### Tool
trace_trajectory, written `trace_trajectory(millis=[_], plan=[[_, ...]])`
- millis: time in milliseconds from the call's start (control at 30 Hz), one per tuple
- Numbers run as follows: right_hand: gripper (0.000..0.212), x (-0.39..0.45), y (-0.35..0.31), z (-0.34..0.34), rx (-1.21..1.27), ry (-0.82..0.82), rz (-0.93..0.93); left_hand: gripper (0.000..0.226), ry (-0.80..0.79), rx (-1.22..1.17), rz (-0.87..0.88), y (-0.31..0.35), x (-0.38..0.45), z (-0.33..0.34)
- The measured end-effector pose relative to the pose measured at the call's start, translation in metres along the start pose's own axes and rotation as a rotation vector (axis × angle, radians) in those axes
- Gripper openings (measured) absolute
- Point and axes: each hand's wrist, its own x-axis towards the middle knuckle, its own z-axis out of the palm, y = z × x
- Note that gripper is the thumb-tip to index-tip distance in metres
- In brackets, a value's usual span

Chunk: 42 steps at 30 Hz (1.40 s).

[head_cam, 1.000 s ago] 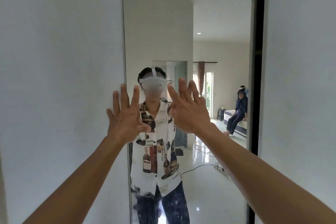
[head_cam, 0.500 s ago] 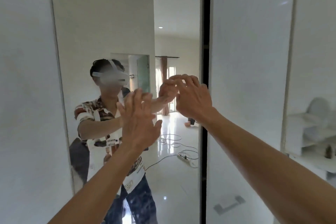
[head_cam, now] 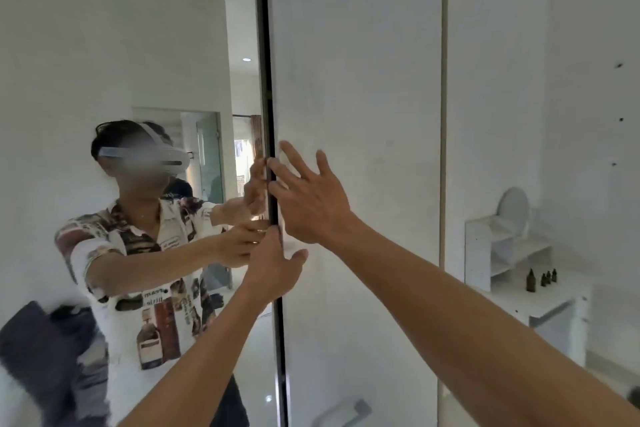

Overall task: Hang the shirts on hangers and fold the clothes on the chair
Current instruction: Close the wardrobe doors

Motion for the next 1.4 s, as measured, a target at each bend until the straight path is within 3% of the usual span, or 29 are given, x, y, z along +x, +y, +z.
trace_trajectory(millis=[133, 267, 433, 600, 767, 867, 1000, 1133, 1400], plan=[[0.050, -0.006, 0.008, 0.005, -0.005, 0.072, -0.035, 0.021, 0.074, -0.029, 0.003, 0.000, 0.006, 0.006], [0.028, -0.022, 0.009, -0.003, 0.017, 0.246, -0.060, 0.019, -0.100, -0.187, 0.040, 0.011, -0.008, -0.004], [0.033, -0.062, 0.015, -0.029, -0.089, 0.326, 0.020, 0.033, -0.349, -0.408, 0.111, 0.042, -0.042, -0.005], [0.028, -0.113, 0.039, -0.064, -0.225, 0.362, 0.182, 0.062, -0.460, -0.434, 0.245, 0.087, -0.068, 0.023], [0.019, -0.169, 0.084, -0.091, -0.309, 0.178, 0.316, 0.096, -0.506, -0.393, 0.398, 0.138, -0.097, 0.082], [0.032, -0.198, 0.114, -0.102, -0.316, -0.015, 0.399, 0.113, -0.469, -0.353, 0.499, 0.169, -0.114, 0.121], [0.035, -0.240, 0.155, -0.106, -0.295, -0.117, 0.459, 0.134, -0.398, -0.291, 0.572, 0.206, -0.116, 0.183], [0.050, -0.274, 0.194, -0.103, -0.317, -0.205, 0.471, 0.139, -0.331, -0.225, 0.595, 0.242, -0.122, 0.227], [0.059, -0.324, 0.269, -0.090, -0.433, -0.285, 0.464, 0.142, -0.222, -0.111, 0.566, 0.300, -0.120, 0.304]])
